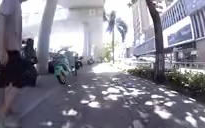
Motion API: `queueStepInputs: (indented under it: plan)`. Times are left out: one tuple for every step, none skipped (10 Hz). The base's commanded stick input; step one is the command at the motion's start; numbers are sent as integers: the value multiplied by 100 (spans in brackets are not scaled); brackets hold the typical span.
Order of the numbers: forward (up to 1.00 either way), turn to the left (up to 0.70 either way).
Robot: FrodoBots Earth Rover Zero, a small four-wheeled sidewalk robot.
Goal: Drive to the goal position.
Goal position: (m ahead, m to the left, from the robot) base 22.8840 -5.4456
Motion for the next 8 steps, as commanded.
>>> queueStepInputs:
  plan:
    - [45, 0]
    - [45, 0]
    - [45, 0]
    - [45, 0]
    - [45, 0]
    - [45, 0]
    - [45, 0]
    - [45, 0]
